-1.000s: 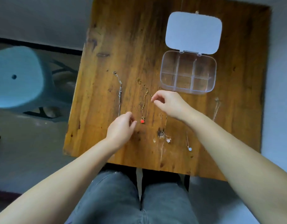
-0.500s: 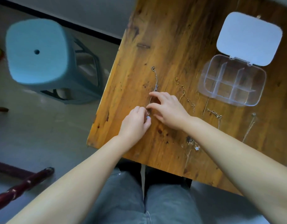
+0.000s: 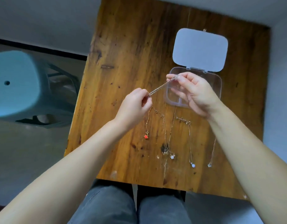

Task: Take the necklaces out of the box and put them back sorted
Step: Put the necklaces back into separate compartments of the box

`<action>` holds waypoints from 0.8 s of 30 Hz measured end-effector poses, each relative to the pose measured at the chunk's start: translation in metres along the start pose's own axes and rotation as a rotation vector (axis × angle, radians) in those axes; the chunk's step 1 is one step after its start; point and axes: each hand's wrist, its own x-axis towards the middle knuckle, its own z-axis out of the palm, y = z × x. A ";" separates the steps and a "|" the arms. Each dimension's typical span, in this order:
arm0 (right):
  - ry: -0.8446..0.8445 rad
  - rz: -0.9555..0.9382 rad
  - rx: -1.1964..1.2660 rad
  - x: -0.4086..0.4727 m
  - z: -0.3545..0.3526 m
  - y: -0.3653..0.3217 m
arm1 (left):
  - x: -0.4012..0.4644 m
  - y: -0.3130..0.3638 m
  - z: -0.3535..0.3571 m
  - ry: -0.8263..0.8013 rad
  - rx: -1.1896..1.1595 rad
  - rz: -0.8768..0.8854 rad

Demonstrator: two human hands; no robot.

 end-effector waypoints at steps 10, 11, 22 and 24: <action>0.161 0.141 0.391 0.057 -0.053 -0.008 | 0.092 0.047 0.057 0.042 0.357 0.049; 0.143 0.165 0.315 0.063 -0.051 -0.004 | 0.096 0.046 0.059 0.026 0.420 0.044; 0.176 0.028 -0.535 0.045 -0.037 0.016 | 0.027 0.014 0.048 0.044 0.204 -0.012; 0.061 -0.076 -0.619 0.025 -0.017 0.031 | -0.013 -0.004 0.048 -0.007 0.216 -0.089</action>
